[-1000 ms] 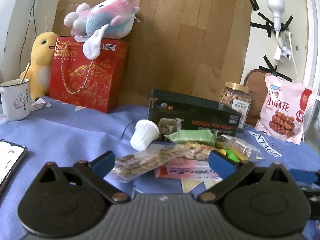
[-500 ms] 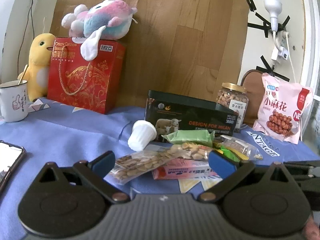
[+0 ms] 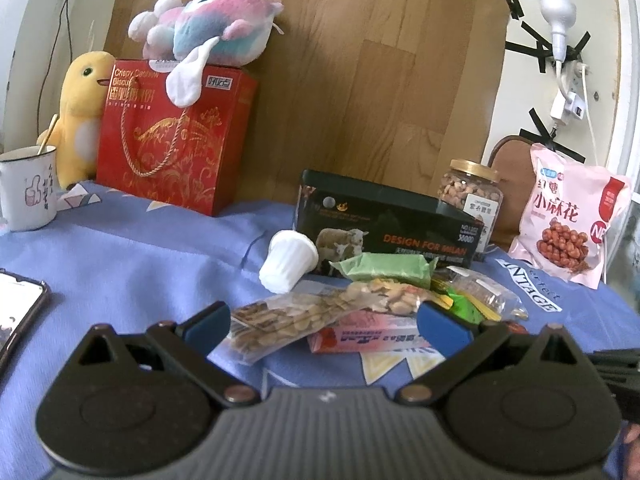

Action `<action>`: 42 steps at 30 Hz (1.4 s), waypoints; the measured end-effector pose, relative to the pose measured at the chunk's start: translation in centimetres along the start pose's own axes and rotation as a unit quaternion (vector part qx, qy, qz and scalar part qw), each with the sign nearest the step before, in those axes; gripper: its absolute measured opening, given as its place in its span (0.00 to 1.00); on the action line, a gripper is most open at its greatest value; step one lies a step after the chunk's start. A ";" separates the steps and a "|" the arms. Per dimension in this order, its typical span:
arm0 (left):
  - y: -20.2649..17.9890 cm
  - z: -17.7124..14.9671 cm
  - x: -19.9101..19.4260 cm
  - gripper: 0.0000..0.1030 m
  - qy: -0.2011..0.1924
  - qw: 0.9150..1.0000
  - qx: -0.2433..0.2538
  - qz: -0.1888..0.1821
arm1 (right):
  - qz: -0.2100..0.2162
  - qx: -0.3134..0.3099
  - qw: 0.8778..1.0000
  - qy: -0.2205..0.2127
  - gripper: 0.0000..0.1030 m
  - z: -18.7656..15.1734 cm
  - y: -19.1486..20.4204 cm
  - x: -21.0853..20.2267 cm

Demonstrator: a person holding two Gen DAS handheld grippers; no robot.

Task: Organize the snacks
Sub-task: 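Grasp the green snack packet with the right gripper and lift it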

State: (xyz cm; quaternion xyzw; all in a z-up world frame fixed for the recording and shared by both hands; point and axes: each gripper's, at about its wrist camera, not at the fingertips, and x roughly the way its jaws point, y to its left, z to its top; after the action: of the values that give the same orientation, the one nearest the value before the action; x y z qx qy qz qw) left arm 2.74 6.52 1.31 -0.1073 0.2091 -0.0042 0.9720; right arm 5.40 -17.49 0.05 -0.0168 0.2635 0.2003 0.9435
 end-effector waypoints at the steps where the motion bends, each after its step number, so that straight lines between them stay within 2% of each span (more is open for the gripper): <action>1: 0.0 0.0 0.0 1.00 0.001 1.000 -0.001 0.000 | -0.006 -0.002 1.000 -0.003 0.03 0.0 0.0 -0.2; 4: 0.0 0.0 0.0 1.00 0.001 1.000 0.000 -0.001 | -0.014 0.009 1.000 -0.012 0.07 -0.1 -0.5 -0.9; 7: -0.1 0.0 0.1 1.00 0.002 1.000 0.002 -0.001 | 0.007 0.014 1.000 -0.019 0.11 -0.1 -0.6 -1.6; 8: -0.1 0.0 0.1 1.00 0.003 1.000 0.002 -0.001 | 0.014 0.009 1.000 -0.022 0.16 0.0 -0.2 -1.8; 10: -0.1 0.0 0.1 1.00 0.003 1.000 0.002 -0.001 | 0.035 -0.011 0.999 -0.025 0.35 0.0 0.7 -2.0; 11: -0.1 0.0 0.1 1.00 0.004 1.000 0.002 -0.001 | 0.042 -0.020 0.999 -0.025 0.50 0.0 1.1 -1.9; 12: -0.1 0.0 0.1 1.00 0.004 1.000 0.002 0.000 | 0.048 -0.035 0.998 -0.025 0.56 0.0 1.7 -1.8; 15: -0.2 -0.1 0.0 1.00 0.002 1.000 0.004 0.001 | 0.057 -0.081 0.995 -0.016 0.56 0.0 3.3 -0.9; 20: -0.5 -0.1 -0.1 1.00 -0.003 1.000 0.012 0.001 | 0.042 -0.117 0.992 0.010 0.57 0.6 4.5 1.8; 22: -0.4 -0.1 -0.1 1.00 -0.004 1.000 0.011 0.001 | 0.032 -0.131 0.991 0.004 0.56 0.5 4.6 2.3; 24: -0.3 0.0 -0.1 1.00 -0.002 1.000 0.007 0.000 | 0.018 -0.138 0.990 -0.005 0.37 0.4 4.5 2.2; 25: -0.2 0.0 0.0 1.00 -0.002 1.000 0.005 -0.001 | 0.023 -0.138 0.990 -0.010 0.35 0.3 4.4 1.9; 27: 0.0 0.0 0.0 1.00 0.000 1.000 0.001 -0.002 | 0.017 -0.146 0.989 -0.023 0.24 0.1 4.4 1.1; 29: 0.0 0.0 0.1 1.00 0.001 1.000 -0.002 -0.002 | 0.007 -0.162 0.986 -0.031 0.20 -0.3 4.6 0.3; 32: 0.1 0.0 0.1 1.00 0.001 1.000 -0.005 -0.003 | 0.028 -0.168 0.985 -0.030 0.18 -0.9 4.7 -1.0; 33: 0.2 0.0 0.1 1.00 0.002 1.000 -0.006 -0.003 | 0.036 -0.174 0.984 -0.031 0.18 -1.1 4.8 -1.5; 37: 0.4 0.1 0.1 1.00 0.004 1.000 -0.012 -0.005 | 0.123 -0.193 0.973 -0.018 0.22 -1.9 5.0 -3.4; 39: 0.6 0.1 0.1 1.00 0.004 1.000 -0.016 -0.006 | 0.166 -0.169 0.972 -0.001 0.39 -1.9 4.5 -3.9; 42: 0.7 0.1 0.1 1.00 0.006 1.000 -0.018 -0.006 | 0.193 -0.108 0.975 0.002 0.51 -1.8 3.2 -4.2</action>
State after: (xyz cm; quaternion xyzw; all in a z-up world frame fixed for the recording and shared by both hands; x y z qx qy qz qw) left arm 2.89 7.18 1.20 -0.1265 0.2143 -0.0069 0.9685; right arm -0.05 -16.34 0.89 -0.0683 0.2408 0.4061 0.8789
